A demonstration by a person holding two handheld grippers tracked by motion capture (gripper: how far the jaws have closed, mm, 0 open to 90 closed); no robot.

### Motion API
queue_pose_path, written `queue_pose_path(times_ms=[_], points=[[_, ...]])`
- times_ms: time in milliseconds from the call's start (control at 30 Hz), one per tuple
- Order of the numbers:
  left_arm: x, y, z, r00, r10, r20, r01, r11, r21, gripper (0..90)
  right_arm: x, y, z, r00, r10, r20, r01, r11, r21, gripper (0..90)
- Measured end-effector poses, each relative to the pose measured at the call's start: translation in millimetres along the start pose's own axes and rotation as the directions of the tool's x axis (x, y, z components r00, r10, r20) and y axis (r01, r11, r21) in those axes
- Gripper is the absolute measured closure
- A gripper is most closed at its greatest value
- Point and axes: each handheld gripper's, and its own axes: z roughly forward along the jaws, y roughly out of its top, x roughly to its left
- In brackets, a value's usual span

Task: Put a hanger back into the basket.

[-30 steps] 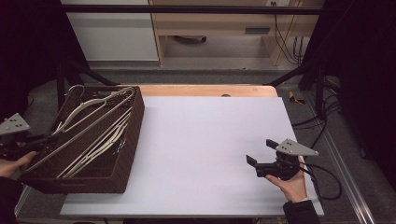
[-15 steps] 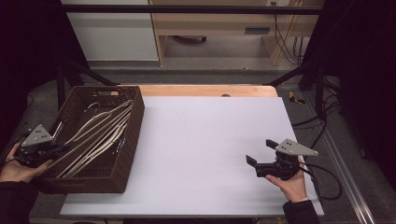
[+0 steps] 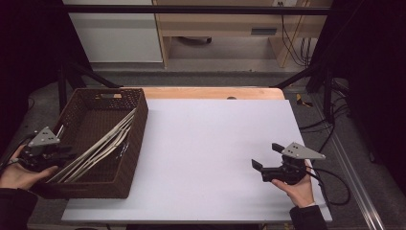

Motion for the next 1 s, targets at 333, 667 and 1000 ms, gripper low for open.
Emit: queue_pose_path(times_ms=[333,667,1000], points=[[-40.5,33.0,-23.5,0.9965,-0.075,0.037,0.083,0.9432,-0.322,39.1,1.8,6.3,-1.2,1.0,0.002,-0.003,-0.002,1.0,-0.027,3.8],[-103.3,51.5,-7.2,0.9914,-0.063,0.115,0.107,0.8952,-0.433,12.2,2.2,10.4,-5.0,0.9996,0.025,0.015,-0.024,0.997,-0.067,2.5],[-118.1,33.3,22.1,0.9759,-0.145,0.163,0.203,0.878,-0.434,7.5,-1.4,7.5,-11.6,0.9985,0.037,0.04,-0.033,0.996,-0.082,0.9]])
